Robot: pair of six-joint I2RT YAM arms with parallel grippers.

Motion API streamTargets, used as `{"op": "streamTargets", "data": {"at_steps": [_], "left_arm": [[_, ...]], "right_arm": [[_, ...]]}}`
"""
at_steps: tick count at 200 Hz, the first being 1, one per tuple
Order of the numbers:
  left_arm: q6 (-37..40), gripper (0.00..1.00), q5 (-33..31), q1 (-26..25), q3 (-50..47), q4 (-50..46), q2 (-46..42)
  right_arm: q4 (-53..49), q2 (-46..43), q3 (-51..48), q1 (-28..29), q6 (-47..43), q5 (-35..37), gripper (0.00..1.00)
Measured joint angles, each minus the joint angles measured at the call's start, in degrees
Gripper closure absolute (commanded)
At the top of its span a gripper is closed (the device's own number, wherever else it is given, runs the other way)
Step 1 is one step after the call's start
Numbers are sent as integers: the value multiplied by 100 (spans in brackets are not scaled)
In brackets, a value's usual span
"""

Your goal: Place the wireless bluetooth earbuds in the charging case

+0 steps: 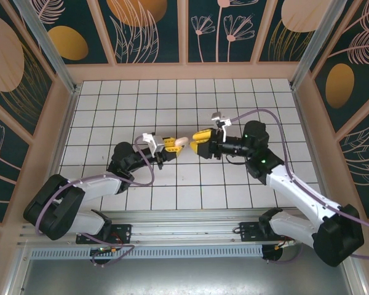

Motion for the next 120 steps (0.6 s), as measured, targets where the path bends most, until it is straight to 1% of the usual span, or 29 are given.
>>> {"op": "streamTargets", "data": {"at_steps": [17,32,57,90,120], "left_arm": [[-291,89,-136,0,269,-382,44],[-640,89,-289,0,595,-903,94],[-1388,89,-584,0,1078,-1794,199],[-2347,89,-734,0,1460,-2833,474],[-2940,89,-756,0,1956,-3818,975]], "right_arm": [[-431,-24,0,-201,245,811,51],[-979,-11,2,-295,448,1526,51],[-1740,52,22,-378,651,2334,51],[-2411,186,181,-404,756,2863,51],[-2658,361,216,-407,859,3021,51]]}}
